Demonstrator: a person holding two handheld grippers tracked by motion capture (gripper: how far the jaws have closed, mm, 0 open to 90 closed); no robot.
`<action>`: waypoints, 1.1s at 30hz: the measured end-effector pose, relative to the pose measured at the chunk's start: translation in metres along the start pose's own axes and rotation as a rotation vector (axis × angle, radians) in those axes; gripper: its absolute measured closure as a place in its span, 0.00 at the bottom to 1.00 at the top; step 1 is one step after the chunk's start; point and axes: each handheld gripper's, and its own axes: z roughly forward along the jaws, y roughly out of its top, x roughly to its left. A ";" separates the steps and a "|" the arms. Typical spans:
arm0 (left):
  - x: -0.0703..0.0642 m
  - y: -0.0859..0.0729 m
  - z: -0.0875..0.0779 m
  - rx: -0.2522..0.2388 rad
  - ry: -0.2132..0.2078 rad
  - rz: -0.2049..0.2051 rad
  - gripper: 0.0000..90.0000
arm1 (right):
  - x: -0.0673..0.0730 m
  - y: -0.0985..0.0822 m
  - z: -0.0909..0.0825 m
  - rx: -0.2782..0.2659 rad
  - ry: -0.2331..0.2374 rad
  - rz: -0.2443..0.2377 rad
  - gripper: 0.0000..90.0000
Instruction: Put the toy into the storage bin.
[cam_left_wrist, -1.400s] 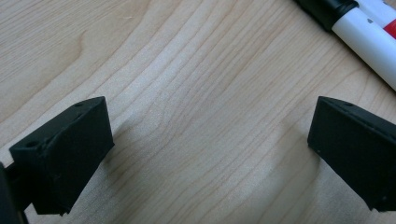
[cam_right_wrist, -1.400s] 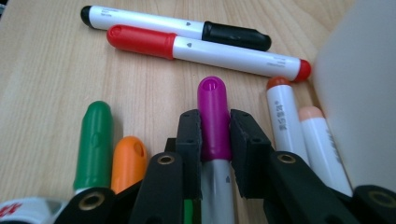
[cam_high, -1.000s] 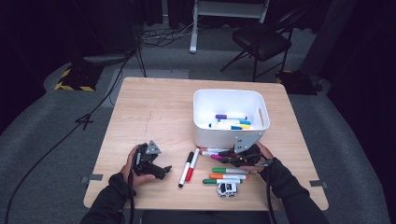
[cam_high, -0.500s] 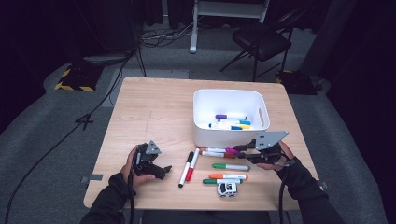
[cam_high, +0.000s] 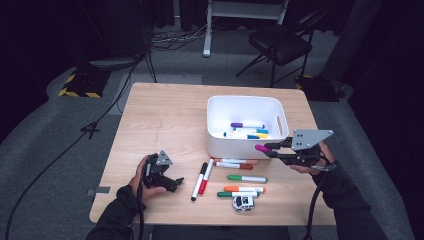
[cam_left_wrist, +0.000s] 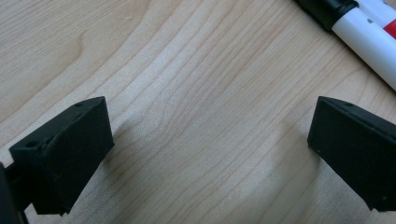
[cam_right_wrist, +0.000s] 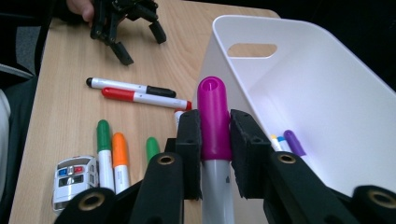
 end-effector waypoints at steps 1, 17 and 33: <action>0.000 0.000 0.000 0.000 -0.003 -0.002 0.00 | -0.002 0.002 -0.002 -0.003 -0.005 0.000 0.83; 0.000 0.000 0.000 0.000 -0.004 -0.002 0.00 | -0.043 0.037 -0.001 0.000 -0.069 0.003 0.83; 0.000 0.000 0.000 0.000 -0.004 -0.002 0.00 | -0.083 0.051 0.042 0.099 -0.080 0.054 0.83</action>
